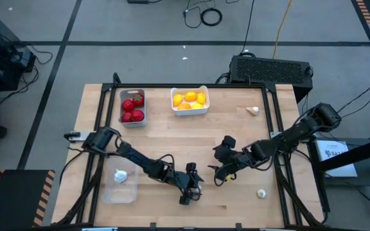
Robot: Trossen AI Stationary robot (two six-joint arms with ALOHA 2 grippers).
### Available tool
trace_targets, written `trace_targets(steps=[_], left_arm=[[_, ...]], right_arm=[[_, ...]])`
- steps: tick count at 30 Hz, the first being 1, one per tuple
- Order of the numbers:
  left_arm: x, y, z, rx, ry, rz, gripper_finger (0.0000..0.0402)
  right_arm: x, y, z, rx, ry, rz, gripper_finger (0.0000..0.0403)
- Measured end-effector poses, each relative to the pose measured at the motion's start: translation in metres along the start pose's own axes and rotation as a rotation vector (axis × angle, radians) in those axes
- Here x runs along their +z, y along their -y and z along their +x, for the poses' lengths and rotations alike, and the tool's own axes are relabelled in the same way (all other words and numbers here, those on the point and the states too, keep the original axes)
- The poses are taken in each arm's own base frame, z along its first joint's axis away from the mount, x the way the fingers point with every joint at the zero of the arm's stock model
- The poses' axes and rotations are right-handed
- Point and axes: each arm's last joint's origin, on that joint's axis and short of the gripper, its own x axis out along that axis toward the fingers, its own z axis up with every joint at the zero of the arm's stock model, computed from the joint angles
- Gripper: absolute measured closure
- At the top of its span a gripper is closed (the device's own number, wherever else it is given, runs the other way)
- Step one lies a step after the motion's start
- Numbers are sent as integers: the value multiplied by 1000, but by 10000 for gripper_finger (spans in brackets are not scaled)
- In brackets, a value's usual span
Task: Sort produce into baskets
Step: Put the garlic into the transparent bin
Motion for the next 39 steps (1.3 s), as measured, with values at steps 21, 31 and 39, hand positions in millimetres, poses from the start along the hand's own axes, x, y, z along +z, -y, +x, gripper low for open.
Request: trace_targets(steps=[21,31,39], left_arm=[[-9,-7,0,2,-100,2,114],[-12,-9,-1,1,-140,3,114],[-12,-10,-1,1,-145,2,128]], right_arm=[[0,0,0,6,-3,21,28],[0,0,0,6,-3,21,28],[0,0,0,5,-3,21,28]])
